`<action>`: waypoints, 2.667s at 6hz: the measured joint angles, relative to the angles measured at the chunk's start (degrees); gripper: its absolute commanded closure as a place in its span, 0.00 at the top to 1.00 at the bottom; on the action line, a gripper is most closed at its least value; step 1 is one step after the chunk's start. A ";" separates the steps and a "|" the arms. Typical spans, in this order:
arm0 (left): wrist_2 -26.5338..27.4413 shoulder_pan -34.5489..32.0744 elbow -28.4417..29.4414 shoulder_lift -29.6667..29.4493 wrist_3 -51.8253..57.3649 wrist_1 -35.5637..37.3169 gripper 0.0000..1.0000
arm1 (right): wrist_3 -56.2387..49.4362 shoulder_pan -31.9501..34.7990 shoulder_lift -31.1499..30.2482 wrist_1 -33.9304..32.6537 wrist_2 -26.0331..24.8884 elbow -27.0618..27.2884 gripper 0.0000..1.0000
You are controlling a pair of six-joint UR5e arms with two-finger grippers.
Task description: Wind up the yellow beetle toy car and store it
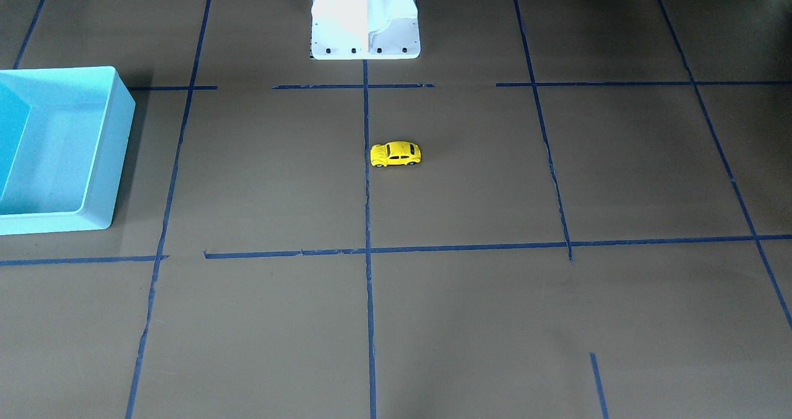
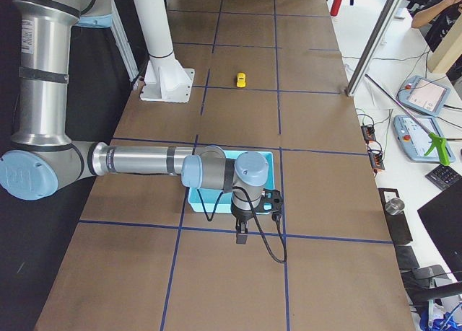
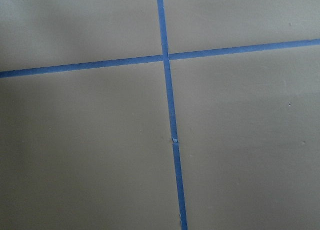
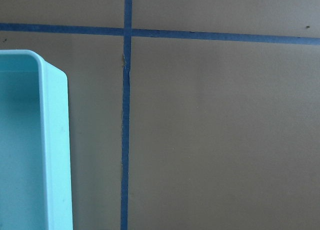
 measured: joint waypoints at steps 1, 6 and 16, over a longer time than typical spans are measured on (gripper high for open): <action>0.07 0.04 0.01 -0.02 0.08 0.00 1.00 | -0.02 0.01 0.00 0.00 0.00 -0.01 1.00; 0.31 0.14 0.30 -1.05 0.43 0.00 1.00 | -0.08 0.00 0.00 0.00 0.00 -0.02 1.00; 9.02 19.36 -21.07 -21.48 0.46 28.57 1.00 | -0.06 0.02 0.00 0.00 0.00 -0.49 1.00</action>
